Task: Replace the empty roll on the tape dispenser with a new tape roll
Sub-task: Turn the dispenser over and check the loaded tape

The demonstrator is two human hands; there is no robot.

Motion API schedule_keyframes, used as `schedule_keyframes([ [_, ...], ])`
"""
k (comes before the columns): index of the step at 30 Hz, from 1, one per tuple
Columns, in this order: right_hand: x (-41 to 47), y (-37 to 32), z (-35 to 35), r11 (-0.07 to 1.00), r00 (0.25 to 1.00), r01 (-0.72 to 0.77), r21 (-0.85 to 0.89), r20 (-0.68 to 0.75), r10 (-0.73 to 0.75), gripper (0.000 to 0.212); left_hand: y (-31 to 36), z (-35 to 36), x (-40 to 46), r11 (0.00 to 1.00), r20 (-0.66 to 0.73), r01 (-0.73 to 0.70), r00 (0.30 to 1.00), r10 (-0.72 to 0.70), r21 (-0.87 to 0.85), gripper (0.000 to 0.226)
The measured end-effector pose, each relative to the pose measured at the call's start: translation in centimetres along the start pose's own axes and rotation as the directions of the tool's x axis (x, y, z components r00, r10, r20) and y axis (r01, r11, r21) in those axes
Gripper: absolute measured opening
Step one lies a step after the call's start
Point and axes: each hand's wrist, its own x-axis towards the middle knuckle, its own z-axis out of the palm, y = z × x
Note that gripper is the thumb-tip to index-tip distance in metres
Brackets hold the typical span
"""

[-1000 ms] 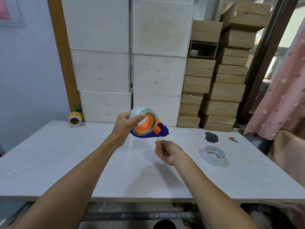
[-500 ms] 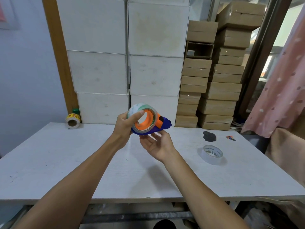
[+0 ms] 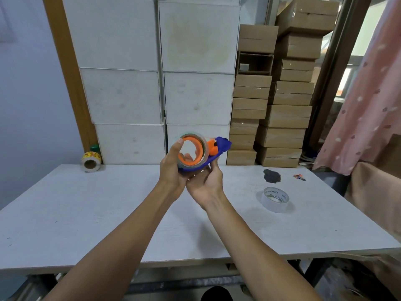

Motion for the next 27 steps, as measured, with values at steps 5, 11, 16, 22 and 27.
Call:
schedule_keyframes([
  [5,0.0,-0.9,-0.3,0.99,0.994,0.069,-0.12,-0.072,-0.078,0.06,-0.5,-0.2,-0.3,0.996,-0.018,0.091,0.996,-0.091,-0.022,0.038],
  [11,0.1,-1.9,-1.3,0.952,0.963,0.058,-0.299,-0.235,-0.132,0.057,-1.2,-0.6,0.3,0.971,-0.162,0.155,0.979,-0.126,0.183,0.069],
  [16,1.1,-2.7,-1.5,0.91,0.927,0.01,-0.415,-0.338,-0.164,0.053,-1.3,-1.0,-0.1,0.944,-0.146,0.246,0.965,-0.217,0.221,0.033],
  [22,2.1,-4.0,-1.5,0.919,0.908,-0.085,-0.386,-0.409,-0.088,0.05,-0.9,-3.1,-0.2,0.912,-0.048,0.371,0.928,-0.369,0.176,0.036],
  [27,1.7,-4.2,-1.0,0.907,0.909,-0.068,-0.416,-0.401,-0.116,0.031,-0.4,-3.4,0.0,0.922,-0.062,0.373,0.928,-0.368,0.104,0.043],
])
